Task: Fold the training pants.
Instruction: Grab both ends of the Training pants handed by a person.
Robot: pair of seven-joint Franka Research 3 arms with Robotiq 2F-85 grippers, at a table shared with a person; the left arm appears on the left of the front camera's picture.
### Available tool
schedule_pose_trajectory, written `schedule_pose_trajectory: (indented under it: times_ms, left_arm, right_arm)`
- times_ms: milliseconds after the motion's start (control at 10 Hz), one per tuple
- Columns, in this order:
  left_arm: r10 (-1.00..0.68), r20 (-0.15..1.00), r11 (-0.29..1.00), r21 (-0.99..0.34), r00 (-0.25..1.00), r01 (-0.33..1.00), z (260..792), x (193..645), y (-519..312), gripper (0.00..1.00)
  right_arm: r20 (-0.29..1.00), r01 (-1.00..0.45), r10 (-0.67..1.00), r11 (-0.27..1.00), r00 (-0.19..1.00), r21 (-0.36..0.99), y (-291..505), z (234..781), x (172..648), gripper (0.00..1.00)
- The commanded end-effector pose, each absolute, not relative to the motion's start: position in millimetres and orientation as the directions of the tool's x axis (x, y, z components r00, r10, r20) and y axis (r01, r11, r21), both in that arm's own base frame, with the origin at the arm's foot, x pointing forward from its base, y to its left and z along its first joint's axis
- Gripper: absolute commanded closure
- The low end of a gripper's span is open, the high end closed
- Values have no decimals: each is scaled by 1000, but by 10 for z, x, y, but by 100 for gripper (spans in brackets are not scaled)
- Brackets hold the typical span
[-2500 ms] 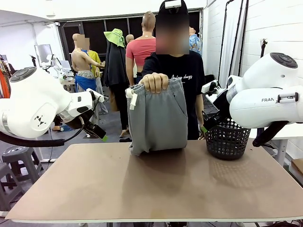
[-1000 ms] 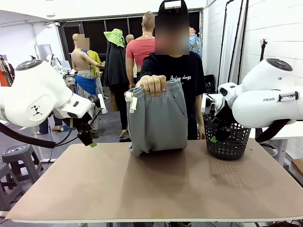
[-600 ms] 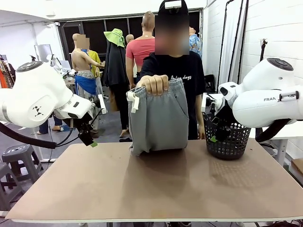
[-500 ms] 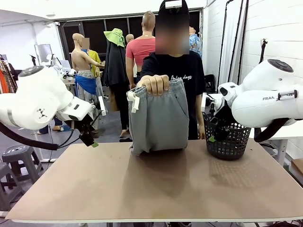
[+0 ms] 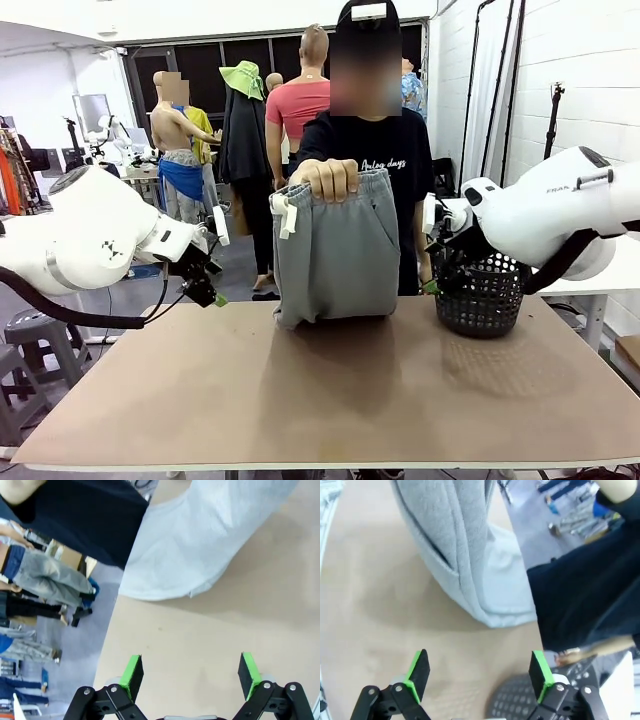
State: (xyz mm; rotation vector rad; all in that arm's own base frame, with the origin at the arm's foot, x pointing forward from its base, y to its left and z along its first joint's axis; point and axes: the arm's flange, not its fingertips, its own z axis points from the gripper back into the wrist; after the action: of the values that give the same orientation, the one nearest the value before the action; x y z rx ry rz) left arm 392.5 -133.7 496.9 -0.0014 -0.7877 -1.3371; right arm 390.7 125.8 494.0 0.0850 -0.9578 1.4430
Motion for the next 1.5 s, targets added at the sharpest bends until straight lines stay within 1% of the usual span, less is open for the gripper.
schedule_pose_trajectory:
  times_ms: [0,200,300,400,500,600,800,900,1000,1100,1300,1400]
  left_arm:
    - [-805,590,226,408,-67,884,4797,3961,-1344,0]
    - [-756,643,187,390,-121,902,4775,3973,-1381,0]
    - [-740,660,182,382,-129,906,4758,3991,-1386,0]
    - [-728,672,187,385,-135,904,4764,3964,-1396,0]
    - [-680,714,143,351,-166,925,4790,3949,-1403,0]
    - [-761,640,199,386,-105,901,4880,3912,-1459,0]
    - [-761,640,199,386,-105,901,4880,3912,-1459,0]
    - [-742,658,184,381,-126,906,4891,3893,-1451,0]
    - [-718,678,213,429,-157,878,4896,3981,-1464,0]
    - [-685,700,210,454,-201,866,4885,4105,-1498,0]
    - [-632,727,163,464,-269,871,4850,4224,-1596,0]
    - [-607,742,134,448,-284,884,4849,4263,-1619,0]
  right_arm:
    - [664,-878,714,152,-220,-455,1318,4805,4150,0]
    - [719,-894,649,131,-249,-428,1411,4763,4208,0]
    - [718,-894,647,122,-258,-431,1445,4757,4215,0]
    - [724,-891,646,148,-242,-429,1456,4767,4193,0]
    - [721,-878,656,185,-223,-441,1415,4783,4175,0]
    - [708,-895,668,142,-228,-422,1429,4839,4077,0]
    - [708,-895,668,142,-228,-422,1429,4839,4077,0]
    - [711,-893,667,152,-224,-424,1409,4842,4095,0]
    - [742,-905,630,143,-229,-401,1459,4848,4158,0]
    - [746,-903,615,123,-256,-411,1505,4870,4211,0]
    - [765,-894,572,116,-296,-432,1508,4921,4228,0]
    - [779,-889,537,110,-322,-444,1500,4925,4266,0]
